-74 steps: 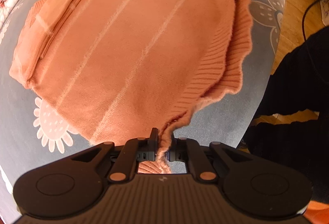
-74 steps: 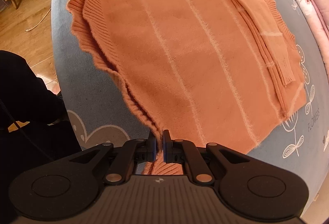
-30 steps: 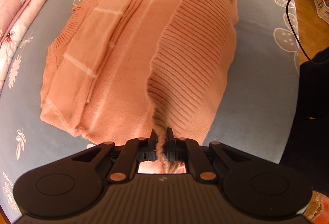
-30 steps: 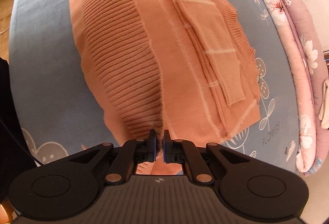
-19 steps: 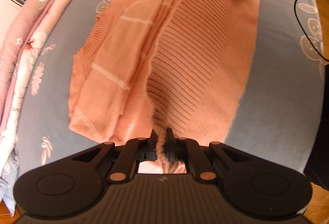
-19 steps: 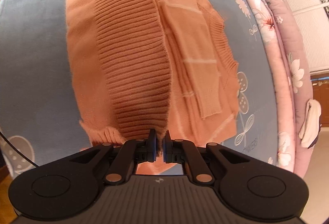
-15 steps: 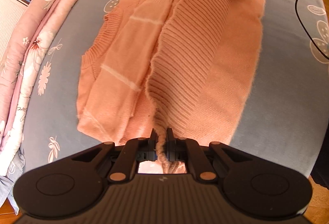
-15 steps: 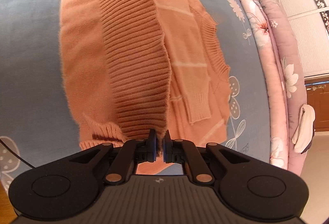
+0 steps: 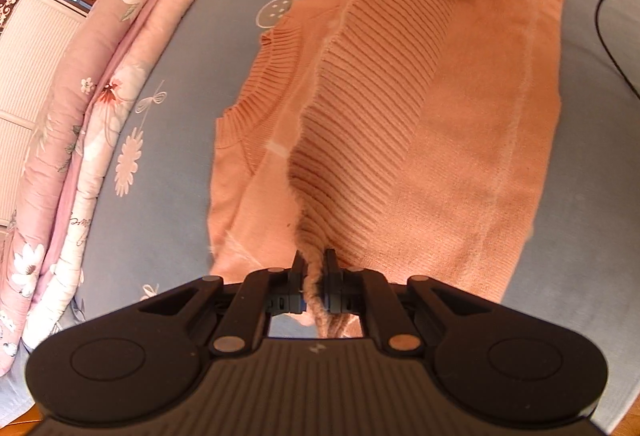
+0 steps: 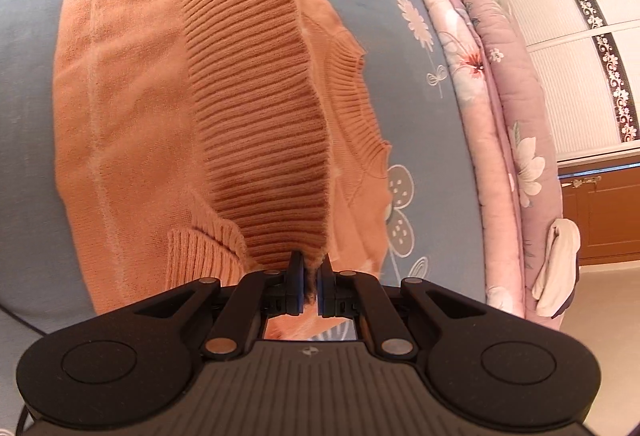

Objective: Fold clothes
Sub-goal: 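Carry the held hem over the body toward the collar with both grippers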

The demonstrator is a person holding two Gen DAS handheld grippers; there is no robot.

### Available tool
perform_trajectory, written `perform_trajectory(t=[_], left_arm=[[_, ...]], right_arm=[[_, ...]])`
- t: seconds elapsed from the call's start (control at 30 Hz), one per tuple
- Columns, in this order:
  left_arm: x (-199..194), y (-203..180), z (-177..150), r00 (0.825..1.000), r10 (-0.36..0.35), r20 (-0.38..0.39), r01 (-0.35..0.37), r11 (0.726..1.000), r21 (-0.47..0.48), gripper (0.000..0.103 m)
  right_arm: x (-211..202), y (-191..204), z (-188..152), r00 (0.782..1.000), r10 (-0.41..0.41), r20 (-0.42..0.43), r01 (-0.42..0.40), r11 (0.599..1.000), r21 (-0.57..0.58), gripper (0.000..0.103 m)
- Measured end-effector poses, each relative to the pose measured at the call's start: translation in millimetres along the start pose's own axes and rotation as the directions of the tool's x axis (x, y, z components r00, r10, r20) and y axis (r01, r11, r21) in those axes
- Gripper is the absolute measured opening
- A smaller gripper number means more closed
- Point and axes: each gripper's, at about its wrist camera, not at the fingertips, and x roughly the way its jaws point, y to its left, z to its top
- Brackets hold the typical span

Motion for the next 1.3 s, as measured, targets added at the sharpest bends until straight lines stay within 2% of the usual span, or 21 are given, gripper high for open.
perform_trajectory(t=[0.47,0.67,0.97,1.3], left_arm=[[43,52,24,0.995,0.095,0.018,-0.095,0.995,-0.007,0.005],[65,64,30,0.995,0.1,0.01,-0.1,0.995,-0.018,0.005],[88,82,36,0.994,0.108,0.01,-0.107,0.994,-0.029,0.006],[118,88,36,0.997,0.074,-0.014,-0.074,0.996,-0.048,0.006]], right_arm=[[57,-44,19,0.99,-0.143,0.012,0.143,0.99,-0.002,0.007],[89,-52,28,0.987,-0.159,0.004,0.159,0.987,-0.026,0.007],[112,-63,34,0.982,-0.187,-0.008,0.187,0.981,-0.041,0.007],[145,-64,39,0.986,-0.164,-0.037,0.162,0.985,-0.05,0.008]])
